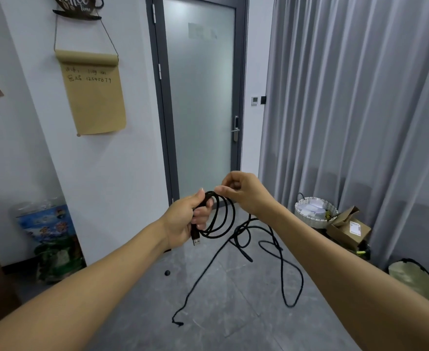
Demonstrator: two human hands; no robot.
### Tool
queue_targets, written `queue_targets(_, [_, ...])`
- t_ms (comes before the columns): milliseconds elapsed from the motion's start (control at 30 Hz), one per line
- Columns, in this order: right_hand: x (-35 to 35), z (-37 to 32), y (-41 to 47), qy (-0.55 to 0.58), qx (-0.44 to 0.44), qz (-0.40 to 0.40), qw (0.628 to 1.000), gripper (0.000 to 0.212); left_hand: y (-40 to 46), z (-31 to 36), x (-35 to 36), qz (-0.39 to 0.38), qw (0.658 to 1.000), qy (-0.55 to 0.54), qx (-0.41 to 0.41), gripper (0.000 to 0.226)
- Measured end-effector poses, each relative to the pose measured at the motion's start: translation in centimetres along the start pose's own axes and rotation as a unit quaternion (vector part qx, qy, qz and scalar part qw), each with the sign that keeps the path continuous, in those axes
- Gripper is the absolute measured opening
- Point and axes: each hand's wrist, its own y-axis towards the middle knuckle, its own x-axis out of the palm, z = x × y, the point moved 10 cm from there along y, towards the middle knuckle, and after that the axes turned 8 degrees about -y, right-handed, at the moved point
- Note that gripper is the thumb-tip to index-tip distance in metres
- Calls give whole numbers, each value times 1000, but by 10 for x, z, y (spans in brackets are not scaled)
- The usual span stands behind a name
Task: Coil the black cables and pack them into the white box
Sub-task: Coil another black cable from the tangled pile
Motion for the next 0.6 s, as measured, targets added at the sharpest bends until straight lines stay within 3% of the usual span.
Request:
queue_targets(233, [12, 13, -7, 74, 28, -59, 995, 24, -4, -1, 5, -10, 1000, -6, -27, 41])
queue_targets(367, [10, 33, -13, 48, 54, -50, 996, 22, -5, 2, -16, 66, 998, 17, 4, 42])
queue_targets(600, [4, 69, -25, -77, 89, -52, 992, 22, -14, 9, -70, 230, 970, -61, 59, 41])
